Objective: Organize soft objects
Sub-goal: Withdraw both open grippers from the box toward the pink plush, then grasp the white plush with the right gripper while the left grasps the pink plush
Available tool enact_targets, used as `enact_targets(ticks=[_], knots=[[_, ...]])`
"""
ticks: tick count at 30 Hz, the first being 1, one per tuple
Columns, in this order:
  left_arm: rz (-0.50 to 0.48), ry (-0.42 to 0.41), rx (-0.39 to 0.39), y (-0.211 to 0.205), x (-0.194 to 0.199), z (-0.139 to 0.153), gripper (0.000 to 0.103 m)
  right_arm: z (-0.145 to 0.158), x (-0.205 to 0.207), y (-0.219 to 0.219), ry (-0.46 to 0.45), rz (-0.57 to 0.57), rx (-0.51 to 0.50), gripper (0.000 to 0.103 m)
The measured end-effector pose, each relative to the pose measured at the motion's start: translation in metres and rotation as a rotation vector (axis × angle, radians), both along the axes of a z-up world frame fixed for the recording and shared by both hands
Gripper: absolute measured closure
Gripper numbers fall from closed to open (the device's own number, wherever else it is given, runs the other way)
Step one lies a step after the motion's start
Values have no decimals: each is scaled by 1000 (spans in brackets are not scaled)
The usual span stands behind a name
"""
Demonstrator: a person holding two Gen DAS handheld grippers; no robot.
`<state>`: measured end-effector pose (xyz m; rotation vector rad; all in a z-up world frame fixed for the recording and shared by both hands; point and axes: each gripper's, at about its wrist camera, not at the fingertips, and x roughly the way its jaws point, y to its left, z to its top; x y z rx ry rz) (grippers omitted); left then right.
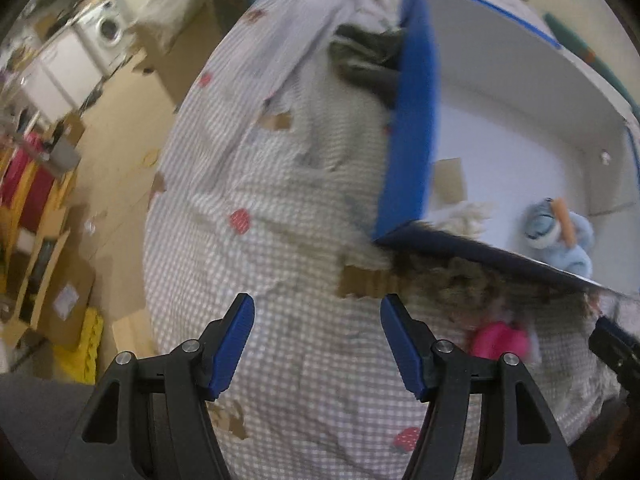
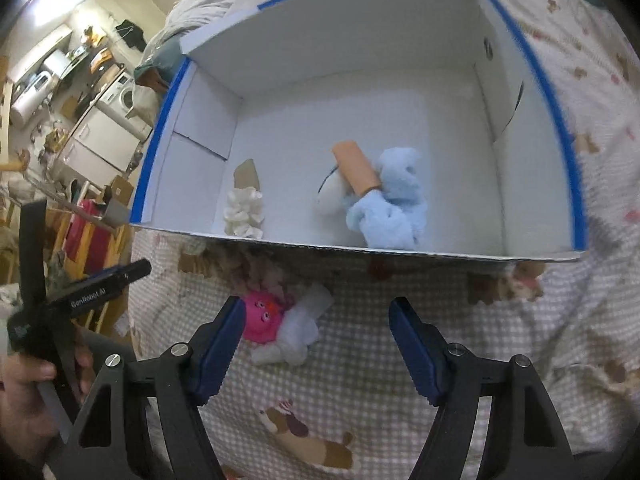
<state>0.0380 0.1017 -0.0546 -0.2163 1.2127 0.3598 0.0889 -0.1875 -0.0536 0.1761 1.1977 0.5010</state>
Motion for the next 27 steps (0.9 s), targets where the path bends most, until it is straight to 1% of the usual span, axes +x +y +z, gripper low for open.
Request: enact_targets(ticks=[2, 4, 6, 7, 9, 10, 11, 12, 15, 17, 18, 19, 20, 23, 27], knots=[[39, 31, -74, 10, -1, -7, 40, -13, 3, 1, 44, -14, 22, 24], [59, 55, -140, 15, 0, -13, 40, -26, 4, 2, 99, -24, 44, 26], [67, 56, -134, 15, 1, -15, 40, -36, 7, 3, 159, -21, 90, 40], [70, 56, -125, 15, 2, -15, 40, -39, 8, 5, 175, -12, 101, 41], [71, 54, -135, 14, 4, -17, 40, -45, 9, 8, 189, -5, 85, 42], [68, 55, -139, 11, 6, -17, 40, -50, 9, 11, 203, 1, 73, 43], [59, 57, -135, 7, 7, -18, 40, -54, 9, 13, 219, 6, 63, 48], [52, 58, -130, 4, 10, -19, 40, -60, 9, 17, 237, 16, 50, 50], [19, 59, -116, -6, 14, -19, 40, -71, 8, 30, 267, 67, 29, 50], [0, 59, -117, -12, 16, -19, 40, -72, 6, 38, 246, 94, -11, 50], [-6, 59, -114, -15, 16, -19, 40, -71, 4, 40, 241, 100, -16, 56], [-13, 59, -110, -18, 17, -19, 40, -70, 4, 41, 235, 104, -13, 66], [-21, 58, -101, -21, 17, -18, 40, -68, 4, 42, 230, 111, 2, 79], [-58, 51, -62, -33, 17, -16, 40, -58, 1, 42, 180, 117, -2, 81], [-109, 49, -62, -44, 16, -17, 40, -39, -1, 34, 106, 80, 13, 81]])
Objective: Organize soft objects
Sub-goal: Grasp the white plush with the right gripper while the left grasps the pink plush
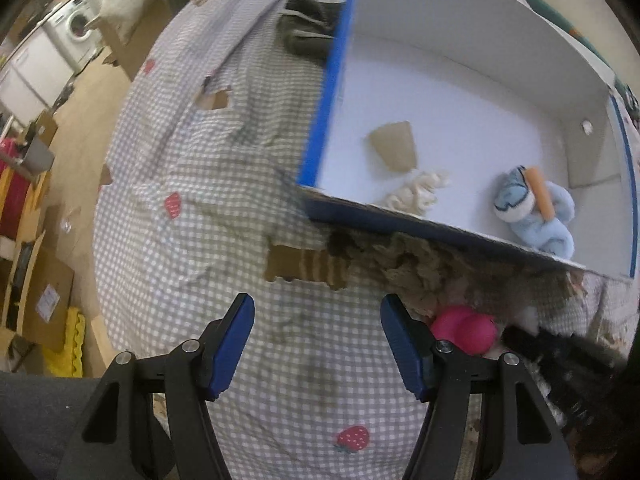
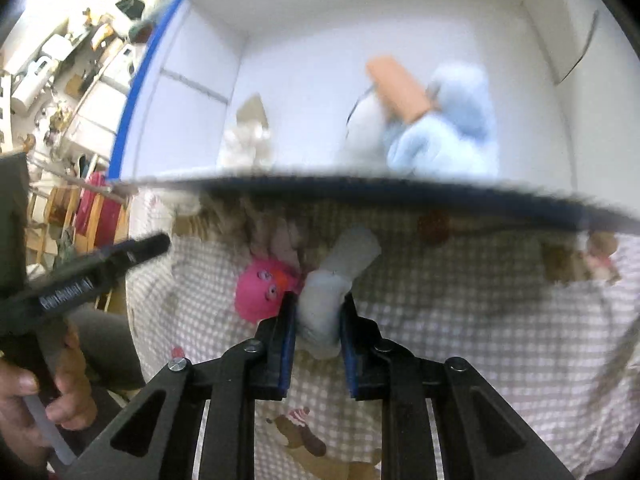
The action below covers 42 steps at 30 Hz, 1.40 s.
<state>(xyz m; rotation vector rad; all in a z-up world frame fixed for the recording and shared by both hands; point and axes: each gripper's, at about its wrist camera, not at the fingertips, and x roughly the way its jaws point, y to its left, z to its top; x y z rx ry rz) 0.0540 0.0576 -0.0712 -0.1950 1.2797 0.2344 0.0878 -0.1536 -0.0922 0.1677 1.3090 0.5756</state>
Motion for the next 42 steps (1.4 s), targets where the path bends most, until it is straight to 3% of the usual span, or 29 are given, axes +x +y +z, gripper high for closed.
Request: enact_targets(ticks=[5, 10, 16, 29, 30, 32, 37, 42], knots=[[-62, 5, -25, -17, -1, 0, 40, 11, 1, -11, -31, -63, 6, 81], [-179, -3, -114, -49, -1, 3, 40, 13, 3, -18, -23, -74, -15, 81], [-315, -64, -67, -89, -5, 11, 40, 13, 1, -40, -22, -110, -24, 81], [-379, -53, -38, -111, 13, -21, 43, 11, -4, -69, -20, -148, -59, 81], [-379, -46, -35, -112, 14, -24, 46, 9, -3, -70, -20, -145, -60, 81], [-370, -34, -17, -111, 15, -30, 77, 10, -4, -69, -26, -140, -65, 81], [-338, -80, -45, -97, 11, -14, 78, 11, -4, -66, -44, -132, -74, 81], [-284, -71, -43, -80, 4, -9, 78, 11, -3, -64, -41, -137, -80, 81]])
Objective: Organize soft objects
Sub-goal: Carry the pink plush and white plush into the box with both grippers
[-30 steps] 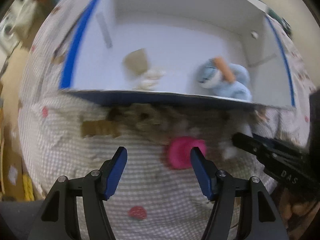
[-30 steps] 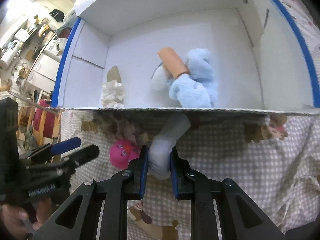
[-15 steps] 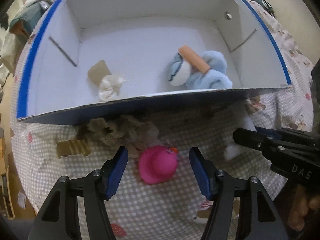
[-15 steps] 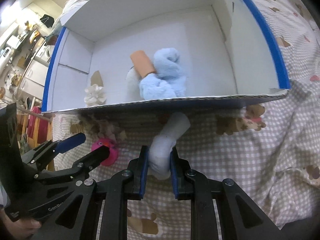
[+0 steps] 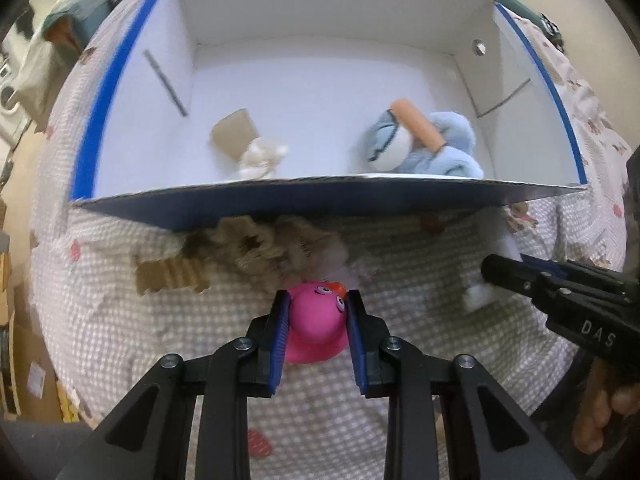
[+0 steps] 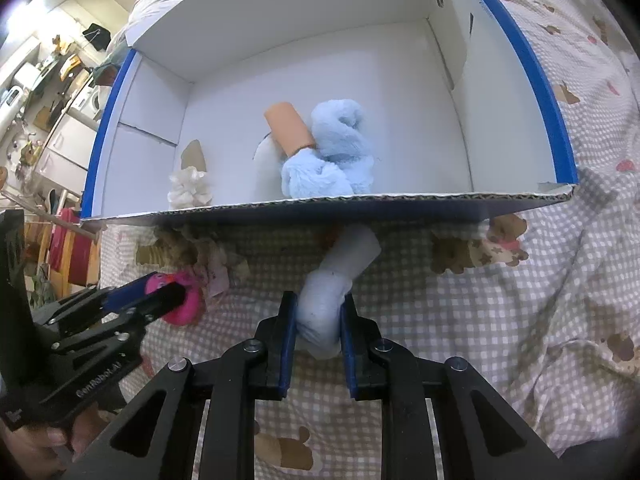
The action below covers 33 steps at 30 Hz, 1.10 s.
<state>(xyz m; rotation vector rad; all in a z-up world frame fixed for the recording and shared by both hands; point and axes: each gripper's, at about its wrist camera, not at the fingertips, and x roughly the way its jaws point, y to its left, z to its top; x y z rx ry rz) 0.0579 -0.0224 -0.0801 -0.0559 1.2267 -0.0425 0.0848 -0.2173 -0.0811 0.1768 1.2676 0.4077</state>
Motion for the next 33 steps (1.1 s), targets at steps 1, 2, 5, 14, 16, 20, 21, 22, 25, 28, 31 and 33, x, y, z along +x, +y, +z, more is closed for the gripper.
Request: enact_targets(ticks=[1, 2, 5, 14, 16, 20, 21, 22, 25, 28, 31, 33], knots=[[6, -9, -3, 3, -1, 3, 78, 0, 0, 0, 0, 0, -1, 81], [11, -19, -2, 5, -3, 6, 78, 0, 0, 0, -1, 0, -3, 81], [22, -37, 11, 10, -7, 12, 78, 0, 0, 1, 1, 7, -11, 81], [97, -49, 67, 37, -18, 18, 78, -5, -3, 17, -1, 50, -57, 81], [112, -50, 70, 41, -20, 20, 78, -4, -4, 20, 10, 58, -51, 81], [135, -84, 95, 44, -27, 31, 78, 20, -16, 33, -17, 103, 10, 81], [137, -94, 100, 44, -30, 35, 78, 29, -20, 37, -42, 127, 27, 81], [139, -103, 104, 44, -32, 40, 78, 34, -23, 39, -48, 139, 44, 81], [147, -135, 91, 43, -39, 57, 78, 42, -31, 40, -58, 151, 76, 81], [146, -183, 92, 42, -41, 76, 78, 51, -34, 36, -86, 150, 82, 81], [154, -203, 75, 43, -33, 90, 78, 67, -33, 27, -145, 148, 86, 81], [164, -207, 66, 46, -24, 96, 78, 82, -27, 22, -208, 140, 80, 81]])
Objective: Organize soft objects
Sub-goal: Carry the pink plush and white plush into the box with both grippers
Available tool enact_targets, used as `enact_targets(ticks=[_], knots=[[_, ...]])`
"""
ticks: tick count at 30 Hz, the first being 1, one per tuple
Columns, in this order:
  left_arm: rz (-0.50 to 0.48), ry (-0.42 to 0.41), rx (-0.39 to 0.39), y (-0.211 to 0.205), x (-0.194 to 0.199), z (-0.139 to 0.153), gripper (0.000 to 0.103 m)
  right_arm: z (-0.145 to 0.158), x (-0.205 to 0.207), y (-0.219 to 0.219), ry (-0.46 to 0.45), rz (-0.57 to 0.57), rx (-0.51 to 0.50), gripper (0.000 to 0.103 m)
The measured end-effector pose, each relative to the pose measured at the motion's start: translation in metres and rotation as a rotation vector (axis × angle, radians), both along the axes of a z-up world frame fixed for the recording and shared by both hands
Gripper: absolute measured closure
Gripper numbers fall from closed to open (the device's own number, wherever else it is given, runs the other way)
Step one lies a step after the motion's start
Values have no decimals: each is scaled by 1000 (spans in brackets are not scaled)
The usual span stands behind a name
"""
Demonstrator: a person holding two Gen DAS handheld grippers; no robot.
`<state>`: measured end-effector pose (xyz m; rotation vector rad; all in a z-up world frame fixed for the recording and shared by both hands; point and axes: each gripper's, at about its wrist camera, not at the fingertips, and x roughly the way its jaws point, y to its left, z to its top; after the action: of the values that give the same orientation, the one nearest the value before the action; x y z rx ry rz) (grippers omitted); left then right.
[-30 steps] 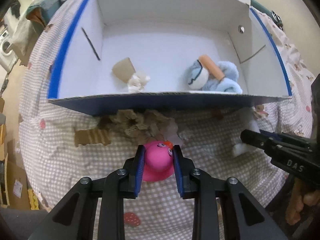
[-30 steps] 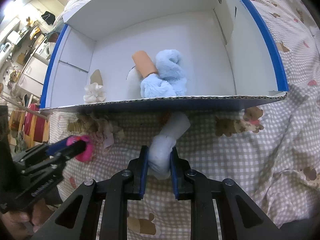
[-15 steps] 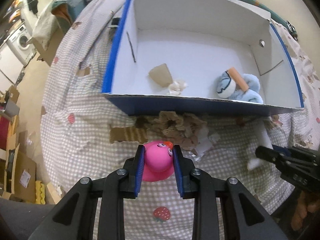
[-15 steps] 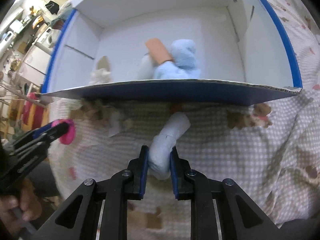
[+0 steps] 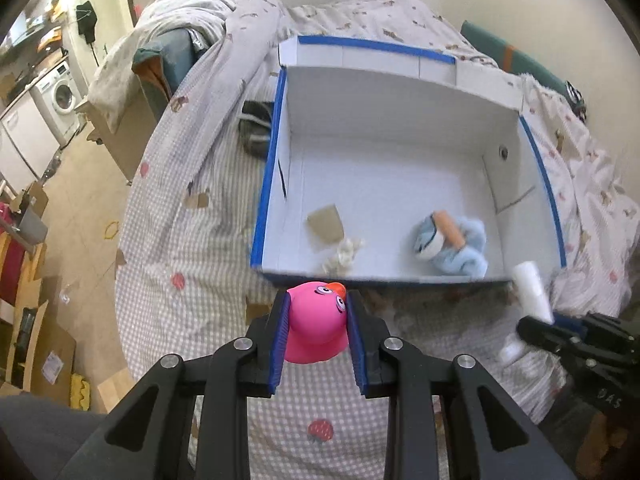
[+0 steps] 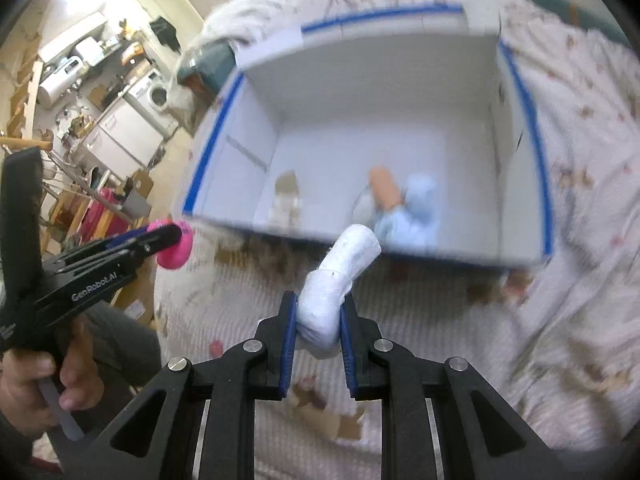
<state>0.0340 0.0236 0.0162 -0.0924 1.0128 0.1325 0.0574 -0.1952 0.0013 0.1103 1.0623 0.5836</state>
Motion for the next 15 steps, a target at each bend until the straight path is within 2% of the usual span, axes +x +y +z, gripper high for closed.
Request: enact_targets(ticks=[5, 9, 12, 15], knots=[[42, -4, 10, 5, 22, 14, 78, 27, 26, -12, -78, -43, 32, 81], [29, -26, 33, 2, 34, 32, 78, 48, 44, -14, -131, -65, 54, 81], [11, -52, 59, 0, 47, 36, 78, 54, 57, -12, -142, -78, 87, 81], [4, -65, 58, 0, 67, 31, 78, 52, 70, -5, -167, -71, 76, 81]])
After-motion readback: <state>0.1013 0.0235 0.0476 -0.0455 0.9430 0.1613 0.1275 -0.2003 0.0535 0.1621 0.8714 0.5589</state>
